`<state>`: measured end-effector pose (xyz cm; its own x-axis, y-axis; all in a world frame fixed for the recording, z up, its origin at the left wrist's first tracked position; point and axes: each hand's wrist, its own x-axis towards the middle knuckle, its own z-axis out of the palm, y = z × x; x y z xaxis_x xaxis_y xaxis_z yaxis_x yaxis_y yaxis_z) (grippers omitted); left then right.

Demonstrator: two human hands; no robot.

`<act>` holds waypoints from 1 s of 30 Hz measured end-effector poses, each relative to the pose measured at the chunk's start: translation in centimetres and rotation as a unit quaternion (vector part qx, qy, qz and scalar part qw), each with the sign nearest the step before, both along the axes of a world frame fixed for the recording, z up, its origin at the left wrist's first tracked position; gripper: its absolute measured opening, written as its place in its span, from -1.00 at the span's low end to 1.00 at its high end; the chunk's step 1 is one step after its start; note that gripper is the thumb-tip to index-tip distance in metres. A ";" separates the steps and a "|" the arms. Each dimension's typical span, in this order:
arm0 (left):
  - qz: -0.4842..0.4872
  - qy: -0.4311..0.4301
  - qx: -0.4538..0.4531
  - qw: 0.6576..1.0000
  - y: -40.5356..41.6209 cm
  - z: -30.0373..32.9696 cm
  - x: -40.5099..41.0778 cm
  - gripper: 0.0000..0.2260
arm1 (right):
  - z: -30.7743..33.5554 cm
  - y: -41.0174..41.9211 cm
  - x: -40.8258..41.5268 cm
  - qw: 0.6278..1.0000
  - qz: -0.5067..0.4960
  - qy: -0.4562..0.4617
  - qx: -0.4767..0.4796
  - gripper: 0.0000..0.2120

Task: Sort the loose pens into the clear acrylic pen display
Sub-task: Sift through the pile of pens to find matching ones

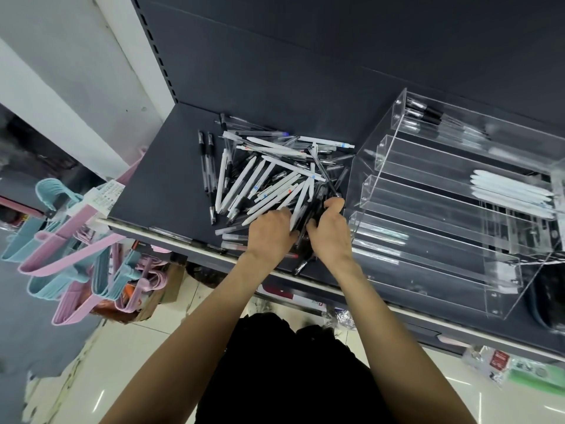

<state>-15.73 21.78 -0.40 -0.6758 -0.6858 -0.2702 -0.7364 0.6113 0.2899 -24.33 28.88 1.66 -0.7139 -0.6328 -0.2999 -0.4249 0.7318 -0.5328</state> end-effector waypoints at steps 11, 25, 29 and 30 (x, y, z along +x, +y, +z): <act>0.185 0.288 0.422 0.840 -0.4 3.7 2.3 -0.88 | 3.2 2.5 -0.4 0.963 -0.022 -0.170 -0.207 -0.55; 0.294 0.402 0.485 0.719 0.8 3.7 0.5 -0.90 | 2.3 1.2 -1.1 0.961 0.024 -0.200 -0.188 -0.60; 0.314 0.420 0.482 0.702 0.9 3.6 0.3 -0.93 | 3.0 1.3 -1.3 0.956 0.025 -0.226 -0.184 -0.53; 0.316 0.426 0.477 0.701 1.0 3.7 0.5 -0.95 | 3.1 1.3 -1.5 0.958 0.036 -0.222 -0.176 -0.51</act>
<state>-15.27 22.77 3.34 -0.5127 -0.7025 -0.4936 -0.0848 -0.5307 0.8433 -25.82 30.18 4.78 -0.5167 -0.7929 -0.3229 -0.1411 0.4509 -0.8813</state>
